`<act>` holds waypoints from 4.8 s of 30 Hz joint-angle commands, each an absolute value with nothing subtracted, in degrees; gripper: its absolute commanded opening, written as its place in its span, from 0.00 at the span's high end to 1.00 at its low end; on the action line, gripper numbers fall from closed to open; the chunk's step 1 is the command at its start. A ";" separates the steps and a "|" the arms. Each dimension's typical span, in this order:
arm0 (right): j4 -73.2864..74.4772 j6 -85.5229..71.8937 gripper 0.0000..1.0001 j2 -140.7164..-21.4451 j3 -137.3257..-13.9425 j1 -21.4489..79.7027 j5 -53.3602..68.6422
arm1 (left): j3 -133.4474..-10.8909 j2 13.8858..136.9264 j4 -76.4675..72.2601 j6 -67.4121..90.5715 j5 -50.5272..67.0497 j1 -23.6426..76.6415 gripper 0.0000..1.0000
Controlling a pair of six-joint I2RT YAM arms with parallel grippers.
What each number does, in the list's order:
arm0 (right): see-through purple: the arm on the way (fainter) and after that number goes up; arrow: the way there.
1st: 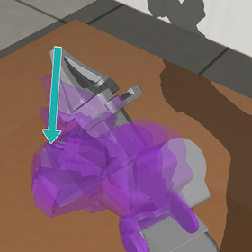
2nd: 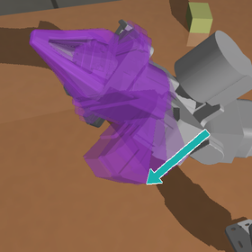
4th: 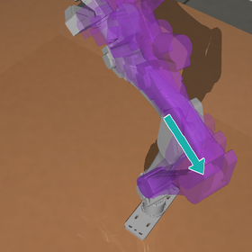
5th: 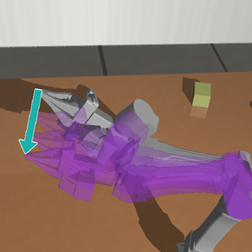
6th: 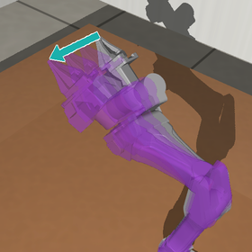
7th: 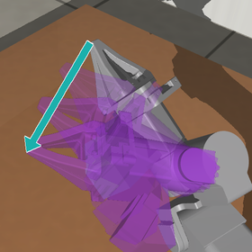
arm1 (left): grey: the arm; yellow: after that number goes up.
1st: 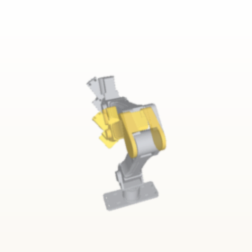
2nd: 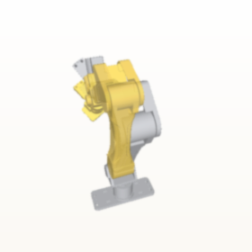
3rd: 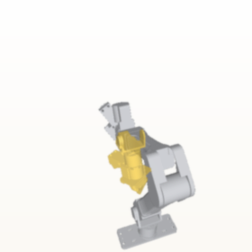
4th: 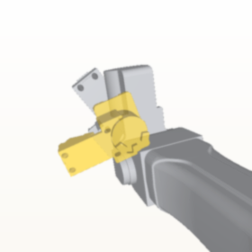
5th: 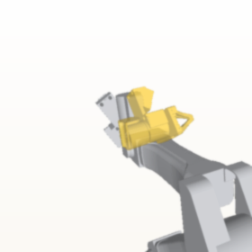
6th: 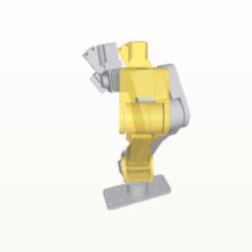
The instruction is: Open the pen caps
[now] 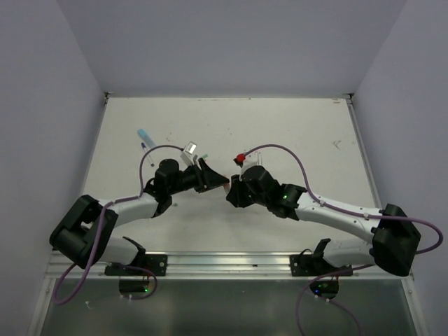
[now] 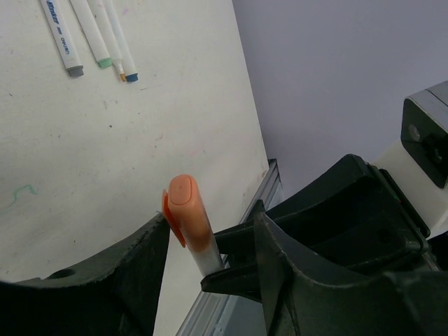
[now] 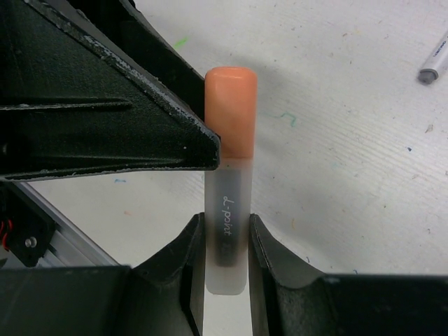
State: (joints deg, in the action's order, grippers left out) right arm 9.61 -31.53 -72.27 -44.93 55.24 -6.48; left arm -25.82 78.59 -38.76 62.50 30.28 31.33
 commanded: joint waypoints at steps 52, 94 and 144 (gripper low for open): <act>16.71 -25.32 1.00 -85.52 -51.24 68.20 -57.64 | -39.28 89.55 -32.51 66.17 35.23 21.81 1.00; 16.70 -24.26 1.00 -82.78 -47.19 26.55 -11.70 | -35.25 89.20 -10.89 35.77 21.27 17.23 1.00; 13.45 -23.47 0.48 -86.67 -45.00 26.19 -4.83 | -52.46 82.17 9.75 34.02 7.56 14.50 0.32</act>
